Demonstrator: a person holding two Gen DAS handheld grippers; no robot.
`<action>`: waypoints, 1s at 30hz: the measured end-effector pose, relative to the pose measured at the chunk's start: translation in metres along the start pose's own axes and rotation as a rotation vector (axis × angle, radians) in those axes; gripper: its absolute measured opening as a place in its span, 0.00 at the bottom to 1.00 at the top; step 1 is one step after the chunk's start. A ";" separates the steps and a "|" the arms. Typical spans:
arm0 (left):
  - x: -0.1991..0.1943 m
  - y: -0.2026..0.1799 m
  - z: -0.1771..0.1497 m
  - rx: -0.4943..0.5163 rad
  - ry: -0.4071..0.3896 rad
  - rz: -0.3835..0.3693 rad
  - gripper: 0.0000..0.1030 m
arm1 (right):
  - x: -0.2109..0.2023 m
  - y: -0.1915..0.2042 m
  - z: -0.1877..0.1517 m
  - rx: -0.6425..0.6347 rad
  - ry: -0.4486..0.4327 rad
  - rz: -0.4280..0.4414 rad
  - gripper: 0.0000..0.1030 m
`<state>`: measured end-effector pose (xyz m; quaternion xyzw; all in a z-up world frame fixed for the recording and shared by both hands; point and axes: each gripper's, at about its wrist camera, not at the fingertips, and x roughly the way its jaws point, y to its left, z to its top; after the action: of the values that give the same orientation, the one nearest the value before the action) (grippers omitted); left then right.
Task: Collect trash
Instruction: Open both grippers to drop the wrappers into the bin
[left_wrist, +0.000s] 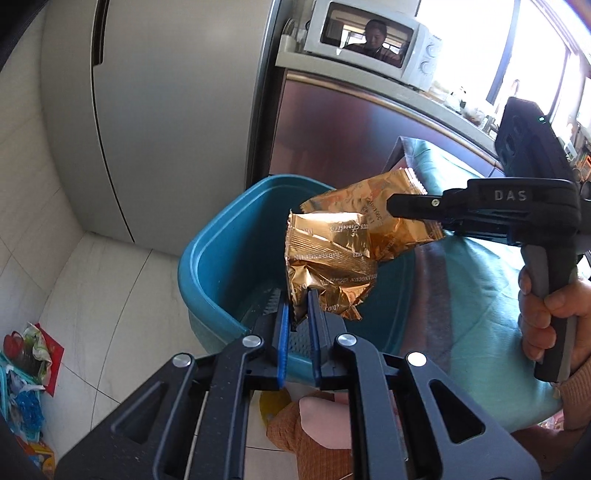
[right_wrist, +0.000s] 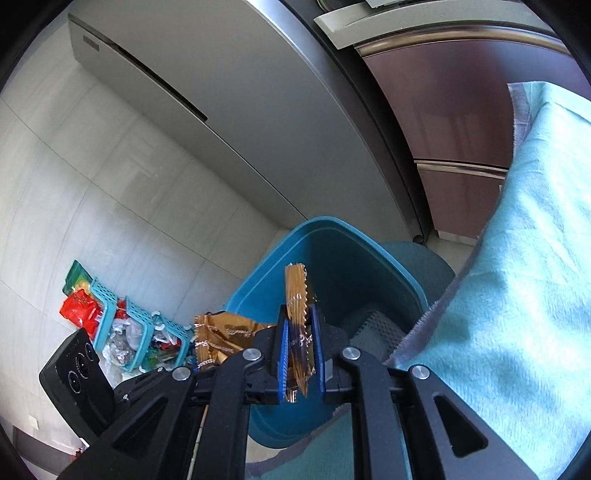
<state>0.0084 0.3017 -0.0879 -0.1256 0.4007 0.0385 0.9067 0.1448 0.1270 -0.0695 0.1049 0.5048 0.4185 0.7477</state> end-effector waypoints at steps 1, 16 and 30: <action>0.003 0.000 0.000 -0.006 0.006 0.001 0.10 | 0.001 0.001 0.000 -0.003 0.001 -0.006 0.13; 0.034 -0.005 -0.004 -0.055 0.039 0.029 0.17 | -0.002 0.006 -0.004 -0.044 -0.003 -0.013 0.23; -0.031 -0.072 0.004 0.073 -0.150 -0.076 0.48 | -0.094 0.000 -0.035 -0.142 -0.135 -0.035 0.40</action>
<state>0.0029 0.2343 -0.0484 -0.1044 0.3278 -0.0014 0.9389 0.1028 0.0491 -0.0234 0.0711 0.4241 0.4321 0.7927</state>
